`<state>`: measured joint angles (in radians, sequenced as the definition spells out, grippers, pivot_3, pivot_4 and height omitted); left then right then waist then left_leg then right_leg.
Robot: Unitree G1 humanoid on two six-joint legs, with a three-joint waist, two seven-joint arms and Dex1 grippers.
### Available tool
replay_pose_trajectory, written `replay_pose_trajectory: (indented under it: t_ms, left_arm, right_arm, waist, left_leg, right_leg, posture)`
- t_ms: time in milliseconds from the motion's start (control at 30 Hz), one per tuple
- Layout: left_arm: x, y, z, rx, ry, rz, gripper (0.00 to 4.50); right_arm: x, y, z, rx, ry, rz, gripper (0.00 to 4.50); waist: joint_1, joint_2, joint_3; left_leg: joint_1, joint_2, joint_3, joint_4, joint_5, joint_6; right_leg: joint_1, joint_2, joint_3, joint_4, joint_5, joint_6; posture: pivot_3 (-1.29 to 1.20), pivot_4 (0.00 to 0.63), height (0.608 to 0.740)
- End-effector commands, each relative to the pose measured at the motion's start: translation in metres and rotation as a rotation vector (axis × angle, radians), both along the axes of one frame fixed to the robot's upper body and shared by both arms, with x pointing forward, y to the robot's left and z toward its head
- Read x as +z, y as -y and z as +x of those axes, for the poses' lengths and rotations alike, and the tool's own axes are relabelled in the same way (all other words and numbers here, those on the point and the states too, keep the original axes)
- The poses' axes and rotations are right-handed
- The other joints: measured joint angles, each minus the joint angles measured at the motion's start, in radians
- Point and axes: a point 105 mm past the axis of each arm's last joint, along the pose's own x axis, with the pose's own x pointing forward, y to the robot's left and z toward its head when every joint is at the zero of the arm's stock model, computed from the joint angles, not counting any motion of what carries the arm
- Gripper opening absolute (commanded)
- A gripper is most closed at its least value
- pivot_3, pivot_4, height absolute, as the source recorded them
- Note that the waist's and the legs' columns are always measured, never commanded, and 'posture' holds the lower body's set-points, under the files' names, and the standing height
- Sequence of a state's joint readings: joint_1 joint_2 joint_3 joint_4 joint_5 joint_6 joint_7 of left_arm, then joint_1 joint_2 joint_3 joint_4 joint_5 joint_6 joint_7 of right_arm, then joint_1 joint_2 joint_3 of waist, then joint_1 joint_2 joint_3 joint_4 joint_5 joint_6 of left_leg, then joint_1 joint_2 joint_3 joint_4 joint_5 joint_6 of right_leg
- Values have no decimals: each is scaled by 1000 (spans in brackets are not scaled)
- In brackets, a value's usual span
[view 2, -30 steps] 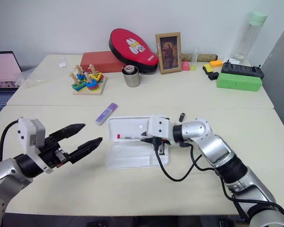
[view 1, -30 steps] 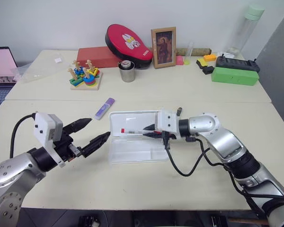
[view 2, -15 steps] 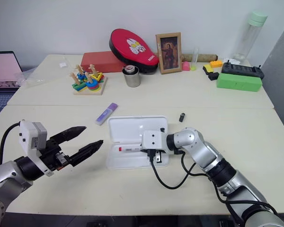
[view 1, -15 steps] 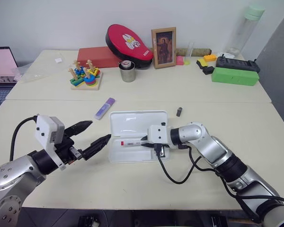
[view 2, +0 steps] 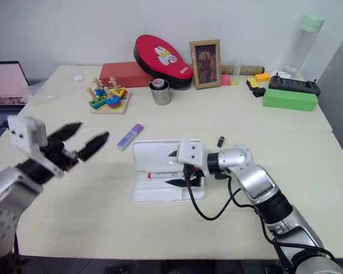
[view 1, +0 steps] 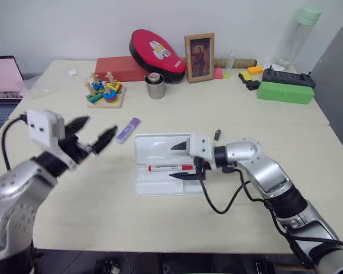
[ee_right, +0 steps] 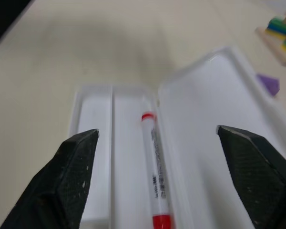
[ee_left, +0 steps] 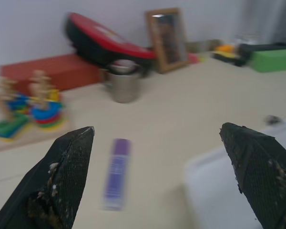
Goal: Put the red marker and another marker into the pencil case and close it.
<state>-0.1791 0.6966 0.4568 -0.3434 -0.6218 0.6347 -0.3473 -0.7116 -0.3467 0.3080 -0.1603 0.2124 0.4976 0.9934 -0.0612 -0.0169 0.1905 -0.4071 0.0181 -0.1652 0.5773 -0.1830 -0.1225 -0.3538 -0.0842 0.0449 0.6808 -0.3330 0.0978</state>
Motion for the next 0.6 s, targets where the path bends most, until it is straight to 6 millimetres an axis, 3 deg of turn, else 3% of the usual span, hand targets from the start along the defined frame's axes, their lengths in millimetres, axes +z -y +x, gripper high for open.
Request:
replay_pose_trajectory:
  t_ms: [33, 133, 333, 600]
  left_arm:
    - [-15, -12, 22, 89, -54, 32, 4500]
    - [-28, -13, 43, 107, -117, -5, 4500]
    - [-52, 4, 71, 14, -216, 6, 4500]
    - [-76, 24, 92, -94, -325, 16, 4500]
  right_arm:
    - [57, 3, 7, -56, 30, 186, 4487]
    - [75, 4, 13, -97, 25, 242, 4487]
    - [80, 4, 17, -151, 19, 252, 4487]
    - [83, 2, 17, -173, 15, 266, 4487]
  waist:
    - [-3, 0, 0]
    - [6, 0, 0]
    - [3, -1, -1]
    - [-6, -1, -1]
  left_leg:
    - [0, 0, 0, 0, 0, 0]
    - [0, 0, 0, -1, 0, 0]
    - [-2, 0, -1, -1, 1, -2]
    - [-2, 1, 0, -1, 2, -4]
  right_leg:
    - [0, 0, 0, 0, 0, 0]
    - [0, 0, 0, 0, 0, 0]
    - [-2, 1, -1, -1, 0, 0]
    - [-3, 1, -1, 0, 0, 0]
  posture:
    - [0, 150, 740]
    - [0, 150, 740]
    - [0, 150, 740]
    - [0, 150, 740]
